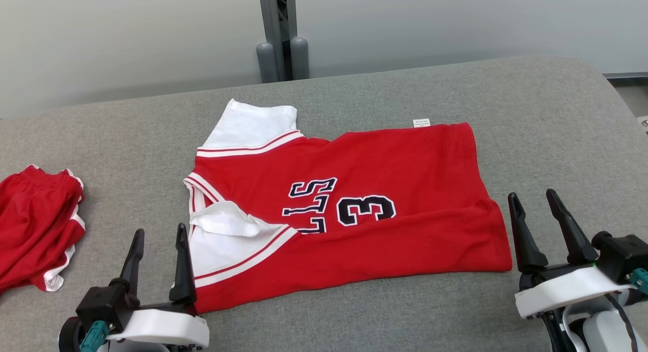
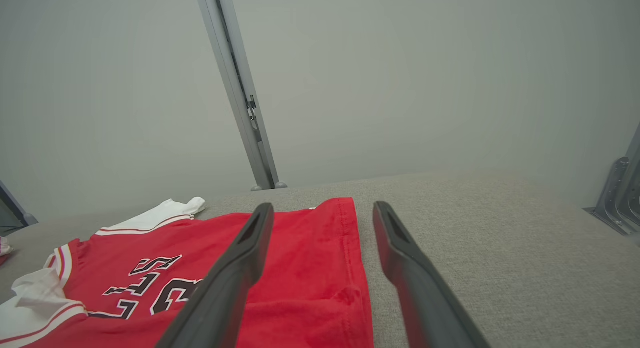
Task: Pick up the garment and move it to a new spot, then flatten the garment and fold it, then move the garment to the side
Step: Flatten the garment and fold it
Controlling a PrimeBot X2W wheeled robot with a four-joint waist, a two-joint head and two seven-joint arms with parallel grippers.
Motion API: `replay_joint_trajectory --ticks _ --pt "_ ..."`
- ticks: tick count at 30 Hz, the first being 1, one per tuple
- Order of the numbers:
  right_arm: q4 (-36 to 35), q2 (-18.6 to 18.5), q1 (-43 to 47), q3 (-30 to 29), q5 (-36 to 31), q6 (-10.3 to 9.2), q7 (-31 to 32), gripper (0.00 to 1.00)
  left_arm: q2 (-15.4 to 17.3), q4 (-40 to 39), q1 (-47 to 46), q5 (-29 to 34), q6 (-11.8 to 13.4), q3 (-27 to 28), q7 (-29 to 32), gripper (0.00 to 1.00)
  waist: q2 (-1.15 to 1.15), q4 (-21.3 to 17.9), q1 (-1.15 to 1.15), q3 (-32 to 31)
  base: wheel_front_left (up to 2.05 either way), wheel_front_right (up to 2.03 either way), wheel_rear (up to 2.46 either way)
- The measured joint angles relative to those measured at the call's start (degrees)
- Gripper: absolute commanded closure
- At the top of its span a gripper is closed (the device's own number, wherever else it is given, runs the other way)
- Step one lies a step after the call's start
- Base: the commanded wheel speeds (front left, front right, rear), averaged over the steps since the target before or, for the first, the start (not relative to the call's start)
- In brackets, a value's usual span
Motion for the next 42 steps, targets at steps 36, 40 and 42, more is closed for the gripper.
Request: replay_joint_trajectory --ticks 36,40,42 --pt "29.3 -0.3 -8.5 10.9 21.2 0.0 1.8 0.0 -0.8 26.7 -7.0 -0.1 -1.0 -3.5 4.4 0.0 0.0 1.0 0.0 2.6 0.0 0.0 0.0" --pt "30.1 -1.5 -9.9 13.9 24.0 0.0 2.0 1.0 -0.7 27.3 -7.8 -0.3 -1.6 -4.3 5.2 1.0 0.0 1.3 0.0 2.7 0.0 0.0 0.0" --pt "30.4 -1.7 -9.9 14.8 24.9 0.0 1.9 1.0 -0.8 27.3 -7.9 -0.3 -2.0 -4.7 5.4 1.0 0.0 1.3 0.0 2.6 0.0 0.0 0.0"
